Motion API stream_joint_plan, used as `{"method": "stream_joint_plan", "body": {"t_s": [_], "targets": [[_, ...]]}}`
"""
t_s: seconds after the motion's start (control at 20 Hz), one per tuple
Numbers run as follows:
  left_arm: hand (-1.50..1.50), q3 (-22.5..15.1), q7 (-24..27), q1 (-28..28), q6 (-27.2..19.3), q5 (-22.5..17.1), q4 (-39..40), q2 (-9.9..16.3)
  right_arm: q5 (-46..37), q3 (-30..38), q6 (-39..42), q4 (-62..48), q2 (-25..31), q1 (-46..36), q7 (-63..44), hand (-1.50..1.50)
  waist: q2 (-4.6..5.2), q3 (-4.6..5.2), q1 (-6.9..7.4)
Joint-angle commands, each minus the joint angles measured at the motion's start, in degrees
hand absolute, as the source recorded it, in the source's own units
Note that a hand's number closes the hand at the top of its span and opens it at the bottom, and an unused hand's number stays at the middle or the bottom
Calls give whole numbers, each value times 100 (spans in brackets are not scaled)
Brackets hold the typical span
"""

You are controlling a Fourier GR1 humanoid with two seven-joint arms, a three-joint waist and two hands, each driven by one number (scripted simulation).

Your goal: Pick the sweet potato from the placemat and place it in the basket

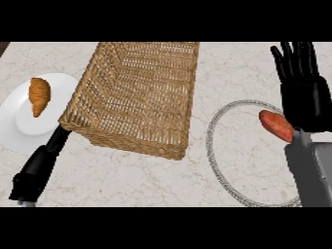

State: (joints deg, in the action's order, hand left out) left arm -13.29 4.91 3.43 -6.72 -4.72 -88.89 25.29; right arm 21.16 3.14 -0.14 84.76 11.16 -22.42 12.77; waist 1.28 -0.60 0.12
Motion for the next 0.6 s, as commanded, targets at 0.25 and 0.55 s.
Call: {"method": "stream_joint_plan", "body": {"t_s": [0.25,0.55], "targets": [[0,311,106,-876,-126,244,-312,239,462,-2282,3698,479,532,-411,-412,150,-169,42,459],[0,562,-154,-926,-195,72,-122,216,1497,-2960,5081,1359,937,1370,-651,-150,-217,54,-299]]}}
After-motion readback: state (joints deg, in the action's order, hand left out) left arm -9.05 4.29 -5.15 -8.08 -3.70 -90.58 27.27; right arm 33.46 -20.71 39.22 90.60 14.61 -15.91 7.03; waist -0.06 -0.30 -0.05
